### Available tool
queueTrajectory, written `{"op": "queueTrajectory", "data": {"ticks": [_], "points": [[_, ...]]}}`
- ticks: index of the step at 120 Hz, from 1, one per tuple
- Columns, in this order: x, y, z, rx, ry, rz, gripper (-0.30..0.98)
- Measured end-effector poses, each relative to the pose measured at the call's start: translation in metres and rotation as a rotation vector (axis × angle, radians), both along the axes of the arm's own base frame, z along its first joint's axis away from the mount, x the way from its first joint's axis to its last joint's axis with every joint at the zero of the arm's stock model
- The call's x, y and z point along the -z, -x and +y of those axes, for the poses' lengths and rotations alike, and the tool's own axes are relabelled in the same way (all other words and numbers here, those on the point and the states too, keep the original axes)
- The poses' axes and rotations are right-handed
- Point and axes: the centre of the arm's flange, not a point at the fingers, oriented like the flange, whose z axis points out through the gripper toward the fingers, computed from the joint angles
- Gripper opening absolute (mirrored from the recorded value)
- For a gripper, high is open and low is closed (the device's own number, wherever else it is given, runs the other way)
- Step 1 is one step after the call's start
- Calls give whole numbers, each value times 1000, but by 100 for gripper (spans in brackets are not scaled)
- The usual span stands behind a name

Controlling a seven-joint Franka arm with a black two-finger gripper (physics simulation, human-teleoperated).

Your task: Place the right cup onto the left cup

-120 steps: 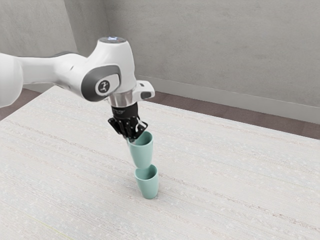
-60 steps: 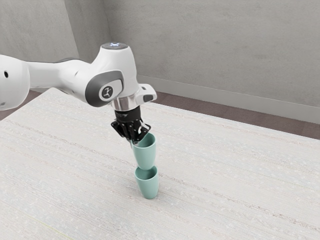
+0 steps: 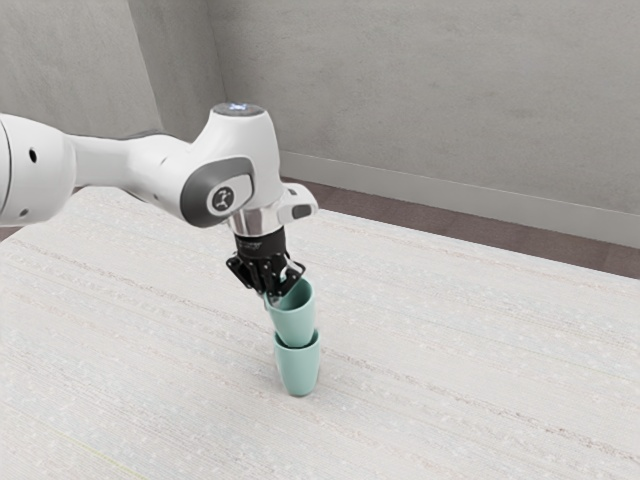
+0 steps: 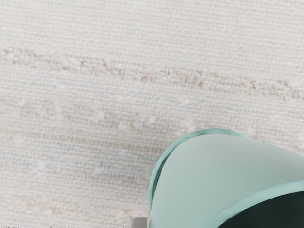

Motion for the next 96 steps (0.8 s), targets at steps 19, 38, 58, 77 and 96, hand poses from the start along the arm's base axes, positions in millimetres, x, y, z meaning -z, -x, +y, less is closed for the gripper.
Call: {"op": "queueTrajectory", "data": {"ticks": [19,38,58,77,96], "points": [[-5,6,-5,6,0,-6,-10],[0,10,-7,6,1,6,17],[0,10,-7,1,3,7,45],[-41,-8,-9,0,12,-49,57],[-120,-27,5,-2,-9,-109,63]]}}
